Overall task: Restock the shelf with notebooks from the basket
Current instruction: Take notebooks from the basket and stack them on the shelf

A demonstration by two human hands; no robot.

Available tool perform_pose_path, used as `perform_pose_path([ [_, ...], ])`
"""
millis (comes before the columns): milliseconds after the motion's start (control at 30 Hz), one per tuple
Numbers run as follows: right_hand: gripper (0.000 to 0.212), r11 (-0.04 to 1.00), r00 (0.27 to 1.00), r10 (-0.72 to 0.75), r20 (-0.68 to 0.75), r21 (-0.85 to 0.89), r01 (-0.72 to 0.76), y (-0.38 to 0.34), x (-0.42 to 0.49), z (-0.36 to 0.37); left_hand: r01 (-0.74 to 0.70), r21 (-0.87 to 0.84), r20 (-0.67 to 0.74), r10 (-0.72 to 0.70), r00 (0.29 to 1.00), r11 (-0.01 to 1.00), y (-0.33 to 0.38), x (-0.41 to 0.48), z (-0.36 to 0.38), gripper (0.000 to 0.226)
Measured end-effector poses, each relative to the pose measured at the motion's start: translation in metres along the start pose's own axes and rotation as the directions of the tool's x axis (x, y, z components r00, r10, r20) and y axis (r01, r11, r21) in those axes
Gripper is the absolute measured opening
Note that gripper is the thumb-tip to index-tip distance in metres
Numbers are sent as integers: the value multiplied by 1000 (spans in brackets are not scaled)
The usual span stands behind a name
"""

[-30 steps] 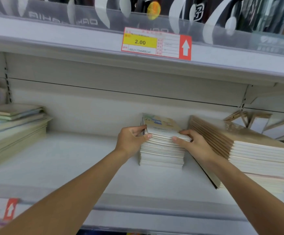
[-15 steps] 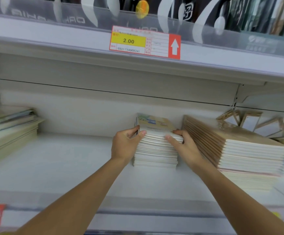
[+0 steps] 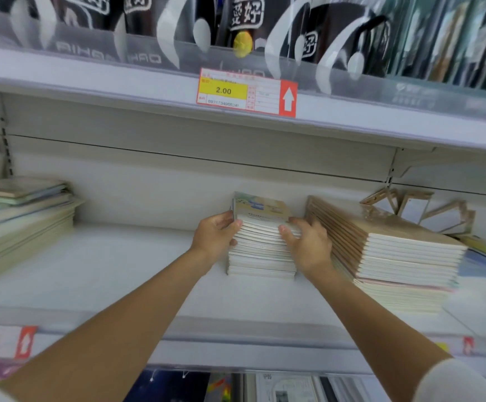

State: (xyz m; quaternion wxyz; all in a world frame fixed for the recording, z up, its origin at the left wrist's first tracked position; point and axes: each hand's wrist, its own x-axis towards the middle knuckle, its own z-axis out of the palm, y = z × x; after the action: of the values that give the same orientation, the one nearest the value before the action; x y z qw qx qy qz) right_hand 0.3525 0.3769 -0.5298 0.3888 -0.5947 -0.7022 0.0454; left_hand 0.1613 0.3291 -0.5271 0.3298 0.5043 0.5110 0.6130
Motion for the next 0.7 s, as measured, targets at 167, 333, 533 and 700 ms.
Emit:
perform_pose_path([
  [167,28,955,943,-258,-210,93,282,-38,-40,-13,31,110,-145,-14,989,993,22,-33,-40,9],
  [333,20,915,959,-283,-17,295,275,-95,-99,-3,33,268,-267,41,963,963,27,-93,-98,19],
  [533,27,857,908,-347,234,473,205,-165,-189,29,189,301,-417,-50,908,935,9,-181,-190,27],
  [700,21,839,822,-403,403,523,154,-223,-272,74,363,326,-527,-151,836,873,-16,-263,-270,31],
])
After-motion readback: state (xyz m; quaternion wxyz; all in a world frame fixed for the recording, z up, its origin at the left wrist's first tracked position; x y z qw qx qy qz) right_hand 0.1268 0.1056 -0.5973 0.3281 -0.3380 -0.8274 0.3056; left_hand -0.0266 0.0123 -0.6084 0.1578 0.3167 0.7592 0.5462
